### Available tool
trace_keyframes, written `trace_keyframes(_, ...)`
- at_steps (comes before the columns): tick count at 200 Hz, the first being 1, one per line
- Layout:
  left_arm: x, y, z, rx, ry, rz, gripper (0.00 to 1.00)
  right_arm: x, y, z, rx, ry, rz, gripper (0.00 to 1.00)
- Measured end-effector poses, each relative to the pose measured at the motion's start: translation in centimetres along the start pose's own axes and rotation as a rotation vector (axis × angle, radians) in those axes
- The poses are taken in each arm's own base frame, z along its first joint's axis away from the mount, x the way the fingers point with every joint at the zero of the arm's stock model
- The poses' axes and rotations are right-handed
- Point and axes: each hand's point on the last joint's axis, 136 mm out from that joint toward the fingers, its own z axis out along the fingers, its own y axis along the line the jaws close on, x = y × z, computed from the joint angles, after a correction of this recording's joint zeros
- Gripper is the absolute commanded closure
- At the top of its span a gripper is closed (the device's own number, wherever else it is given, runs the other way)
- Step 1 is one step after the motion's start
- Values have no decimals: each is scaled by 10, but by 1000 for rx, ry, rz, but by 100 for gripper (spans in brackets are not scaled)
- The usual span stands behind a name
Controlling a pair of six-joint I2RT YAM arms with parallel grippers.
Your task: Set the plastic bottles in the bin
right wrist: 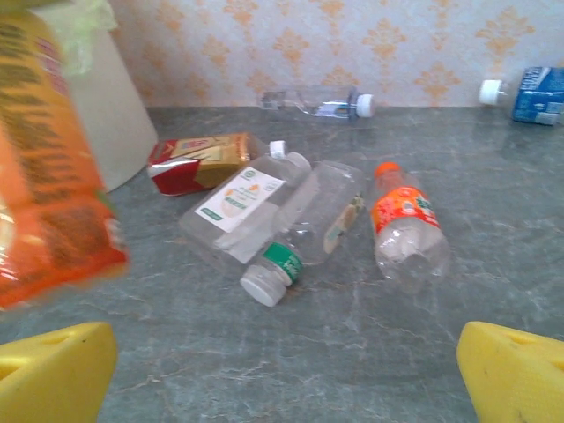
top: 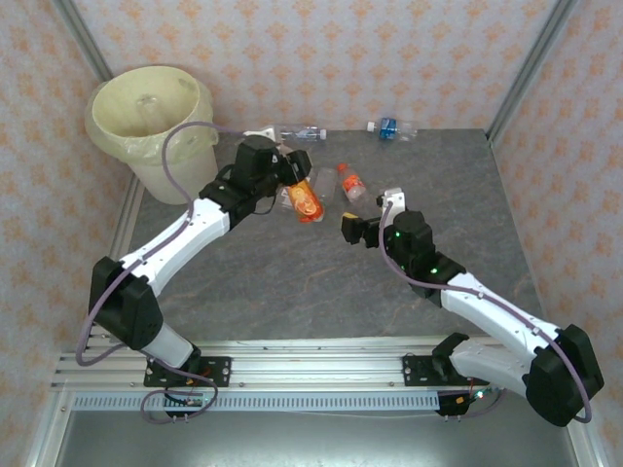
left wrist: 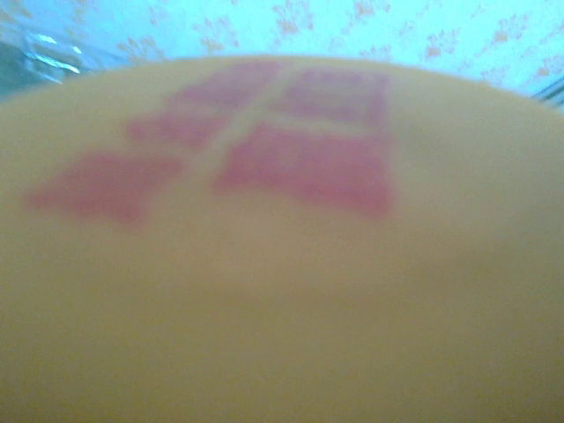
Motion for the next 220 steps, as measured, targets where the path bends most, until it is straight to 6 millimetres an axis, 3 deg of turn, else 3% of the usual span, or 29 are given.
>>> trace_keyframes(49, -50, 17, -44, -109, -136, 97, 45, 0, -13, 2, 74, -5, 16, 1)
trace_keyframes(126, -152, 25, -134, -339, -453, 240, 45, 3, -24, 5, 145, 4, 36, 1)
trace_keyframes(192, -241, 83, -194, -593, -667, 266, 44, 4, -27, 9, 162, 11, 37, 1)
trace_keyframes(220, -272, 103, -205, -650, -722, 265, 44, 2, -26, 12, 162, 13, 37, 1)
